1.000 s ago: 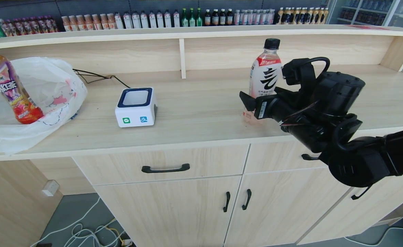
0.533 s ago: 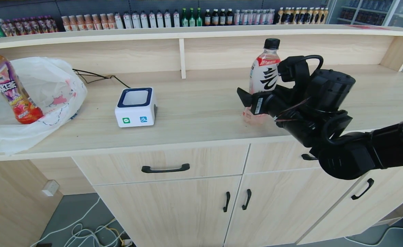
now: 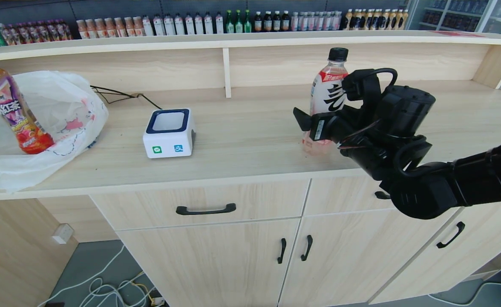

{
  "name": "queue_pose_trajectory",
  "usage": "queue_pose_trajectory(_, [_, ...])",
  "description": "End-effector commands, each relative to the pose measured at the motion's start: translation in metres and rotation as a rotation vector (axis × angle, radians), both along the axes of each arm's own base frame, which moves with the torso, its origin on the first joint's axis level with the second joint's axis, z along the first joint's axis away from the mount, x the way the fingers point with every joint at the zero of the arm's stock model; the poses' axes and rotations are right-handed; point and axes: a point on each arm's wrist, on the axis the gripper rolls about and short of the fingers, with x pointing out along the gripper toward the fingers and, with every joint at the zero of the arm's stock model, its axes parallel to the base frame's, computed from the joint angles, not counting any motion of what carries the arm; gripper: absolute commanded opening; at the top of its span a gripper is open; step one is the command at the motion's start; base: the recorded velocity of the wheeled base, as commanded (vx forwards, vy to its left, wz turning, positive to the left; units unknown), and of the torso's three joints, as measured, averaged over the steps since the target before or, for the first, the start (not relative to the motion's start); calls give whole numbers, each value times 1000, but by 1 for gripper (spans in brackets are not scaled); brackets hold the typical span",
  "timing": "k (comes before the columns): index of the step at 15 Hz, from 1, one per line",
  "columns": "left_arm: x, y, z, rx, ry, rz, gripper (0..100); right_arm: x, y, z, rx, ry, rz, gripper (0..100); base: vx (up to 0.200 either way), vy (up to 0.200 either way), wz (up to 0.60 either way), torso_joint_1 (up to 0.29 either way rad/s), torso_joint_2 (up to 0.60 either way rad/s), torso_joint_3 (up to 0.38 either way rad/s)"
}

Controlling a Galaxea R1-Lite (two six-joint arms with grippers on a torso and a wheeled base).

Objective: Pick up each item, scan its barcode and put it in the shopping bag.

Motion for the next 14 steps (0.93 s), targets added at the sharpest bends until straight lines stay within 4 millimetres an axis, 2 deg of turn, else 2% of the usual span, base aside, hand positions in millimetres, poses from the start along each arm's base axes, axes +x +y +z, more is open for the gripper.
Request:
queue_pose_trajectory(1, [0,0,0,-2,0,0,100,1,0,0,1,-2,-1,100,0,0,0,0,0,0])
queue_pose_trajectory(3, [0,0,0,-2,0,0,100,1,0,1,2,-4,-1,100,0,0,0,0,0,0])
queue_pose_trajectory(4, [0,0,0,-2,0,0,100,1,0,2,3,-7,-1,0,0,0,0,0,0,0])
queue_pose_trajectory(14, [0,0,0,-12,0,0,100,2,-3,4,7,-17,-9,0,0,0,0,0,0,0])
